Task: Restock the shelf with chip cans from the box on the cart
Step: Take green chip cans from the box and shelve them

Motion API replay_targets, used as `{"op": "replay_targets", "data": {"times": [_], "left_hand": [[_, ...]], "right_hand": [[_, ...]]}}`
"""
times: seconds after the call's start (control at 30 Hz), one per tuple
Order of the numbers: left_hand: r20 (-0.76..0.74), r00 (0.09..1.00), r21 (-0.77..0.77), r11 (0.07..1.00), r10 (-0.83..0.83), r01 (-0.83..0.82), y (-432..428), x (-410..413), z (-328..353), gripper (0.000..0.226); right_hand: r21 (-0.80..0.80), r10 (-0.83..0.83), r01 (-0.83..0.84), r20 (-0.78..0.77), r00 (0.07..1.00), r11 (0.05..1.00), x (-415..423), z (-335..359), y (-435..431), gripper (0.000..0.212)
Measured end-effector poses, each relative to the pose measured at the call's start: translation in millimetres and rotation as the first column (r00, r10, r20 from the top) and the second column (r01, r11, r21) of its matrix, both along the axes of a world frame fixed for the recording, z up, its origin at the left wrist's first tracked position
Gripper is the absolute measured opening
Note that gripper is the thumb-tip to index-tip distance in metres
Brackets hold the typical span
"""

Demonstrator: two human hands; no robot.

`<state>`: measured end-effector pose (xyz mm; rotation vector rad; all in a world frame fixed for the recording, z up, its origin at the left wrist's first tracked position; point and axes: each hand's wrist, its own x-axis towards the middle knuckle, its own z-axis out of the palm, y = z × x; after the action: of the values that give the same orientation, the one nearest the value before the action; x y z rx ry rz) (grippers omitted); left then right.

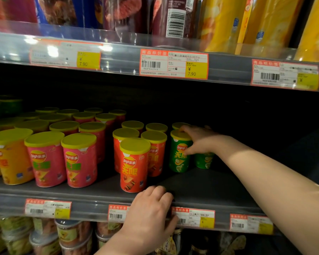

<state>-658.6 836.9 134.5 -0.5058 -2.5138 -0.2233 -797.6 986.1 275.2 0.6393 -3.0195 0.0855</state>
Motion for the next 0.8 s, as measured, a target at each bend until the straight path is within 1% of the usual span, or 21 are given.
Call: {"op": "replay_targets", "data": {"times": [0.17, 0.33, 0.53, 0.6, 0.67, 0.8], "left_hand": [[-0.01, 1.0, 0.002, 1.0, -0.008, 0.008, 0, -1, -2, 0.039], [0.004, 1.0, -0.009, 1.0, 0.001, -0.001, 0, -2, -3, 0.042], [0.004, 1.0, -0.009, 1.0, 0.008, -0.008, 0, -2, -3, 0.042], [-0.002, 1.0, -0.009, 1.0, 0.006, -0.006, -1, -2, -3, 0.043], [-0.012, 1.0, -0.013, 1.0, 0.006, -0.006, -1, -2, -2, 0.042], [-0.031, 1.0, -0.015, 1.0, 0.003, -0.004, -2, -4, -5, 0.04]], "right_hand": [[-0.045, 0.027, -0.027, 0.01, 1.0, 0.999, -11, 0, -1, 0.078], [-0.03, 0.025, -0.025, -0.001, 1.0, 0.999, -22, 0, -3, 0.08], [-0.06, 0.036, -0.033, 0.045, 0.998, 0.998, -25, -3, 2, 0.088], [-0.102, 0.044, -0.04, 0.046, 0.998, 0.994, -23, -1, 10, 0.092], [-0.154, 0.021, -0.015, 0.038, 0.999, 0.988, -21, 3, 23, 0.094], [-0.113, -0.1, 0.106, 0.059, 0.993, 0.988, -21, 6, 54, 0.093]]}}
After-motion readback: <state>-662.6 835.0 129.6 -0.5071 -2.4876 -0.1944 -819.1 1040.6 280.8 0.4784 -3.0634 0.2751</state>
